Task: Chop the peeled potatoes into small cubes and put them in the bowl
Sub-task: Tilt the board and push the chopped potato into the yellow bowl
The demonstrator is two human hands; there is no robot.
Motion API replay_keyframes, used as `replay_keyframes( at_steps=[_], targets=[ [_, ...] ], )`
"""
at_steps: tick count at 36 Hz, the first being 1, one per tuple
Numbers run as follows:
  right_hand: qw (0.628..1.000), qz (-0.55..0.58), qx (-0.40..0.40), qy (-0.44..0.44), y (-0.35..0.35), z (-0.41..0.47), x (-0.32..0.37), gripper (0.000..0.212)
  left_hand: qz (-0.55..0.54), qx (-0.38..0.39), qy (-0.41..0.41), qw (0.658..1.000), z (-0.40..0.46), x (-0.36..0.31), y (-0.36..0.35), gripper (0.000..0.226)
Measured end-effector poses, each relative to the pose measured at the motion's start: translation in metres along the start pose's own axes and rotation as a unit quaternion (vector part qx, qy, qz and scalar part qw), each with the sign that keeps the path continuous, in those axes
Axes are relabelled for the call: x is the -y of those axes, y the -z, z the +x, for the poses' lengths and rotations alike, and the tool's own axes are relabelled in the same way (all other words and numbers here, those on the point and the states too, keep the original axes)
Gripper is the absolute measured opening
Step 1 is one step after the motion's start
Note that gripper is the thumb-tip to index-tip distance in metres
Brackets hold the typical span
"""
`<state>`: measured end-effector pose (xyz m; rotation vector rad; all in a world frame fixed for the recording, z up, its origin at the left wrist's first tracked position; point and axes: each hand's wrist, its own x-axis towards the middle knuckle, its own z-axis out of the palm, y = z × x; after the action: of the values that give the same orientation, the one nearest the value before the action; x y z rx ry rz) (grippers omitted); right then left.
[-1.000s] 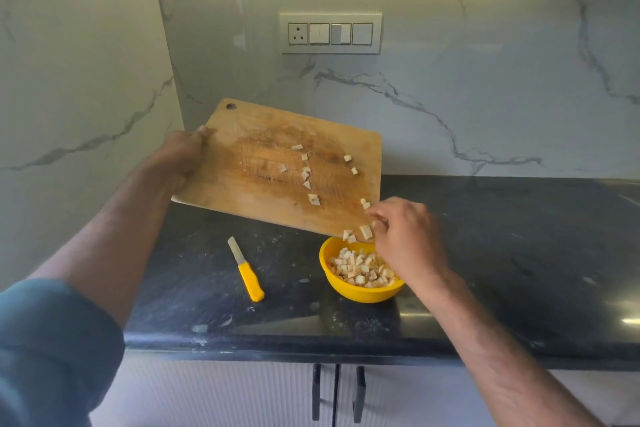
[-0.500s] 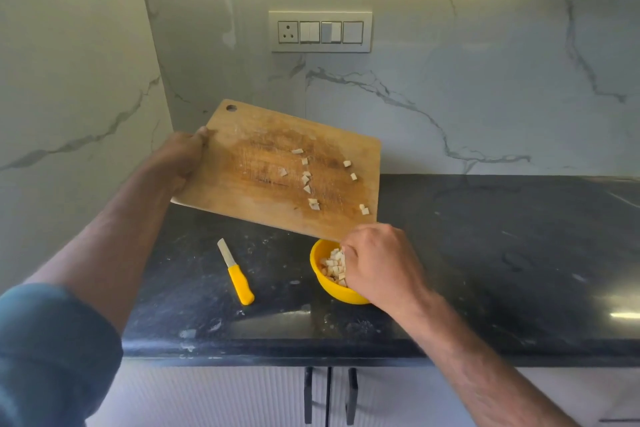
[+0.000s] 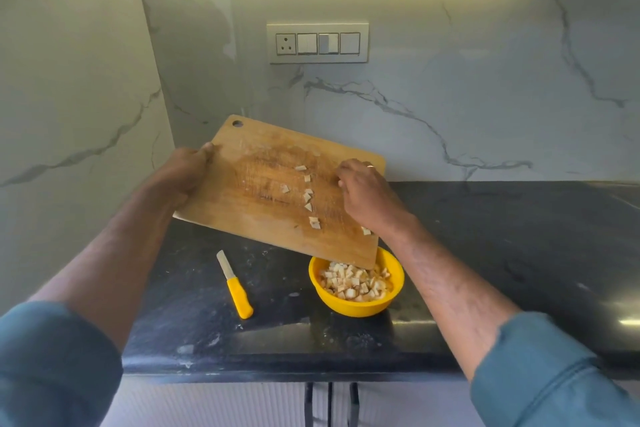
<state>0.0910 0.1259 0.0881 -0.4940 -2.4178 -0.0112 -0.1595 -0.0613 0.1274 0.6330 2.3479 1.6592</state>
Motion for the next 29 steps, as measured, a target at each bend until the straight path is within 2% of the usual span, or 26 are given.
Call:
replay_keyframes(
  at_steps=[7,15,20,23,25,29],
  targets=[
    [1.000,-0.014,-0.024,0.011,0.000,-0.039,0.005,0.021,-0.004,-0.006,0.014,1.000,0.005,0.010,0.012,0.057],
    [0.996,-0.010,0.086,0.025,0.005,-0.087,0.010,0.032,-0.023,-0.015,0.024,0.999,0.007,0.013,0.010,0.058],
    [0.988,0.104,0.108,-0.028,0.015,-0.095,0.014,0.019,-0.023,-0.025,0.031,0.999,0.008,0.015,0.012,0.058],
    [0.981,0.144,0.130,-0.030,0.019,-0.098,0.016,0.011,-0.020,-0.029,0.032,0.999,0.006,0.016,0.012,0.058],
    [0.979,0.134,0.154,-0.026,0.016,-0.101,0.020,0.015,-0.019,-0.032,0.033,0.999,0.005,0.016,0.012,0.058],
    [0.990,0.076,0.107,-0.051,0.011,-0.103,0.021,0.009,-0.019,-0.031,0.034,0.999,0.001,0.016,0.013,0.058]
  ],
)
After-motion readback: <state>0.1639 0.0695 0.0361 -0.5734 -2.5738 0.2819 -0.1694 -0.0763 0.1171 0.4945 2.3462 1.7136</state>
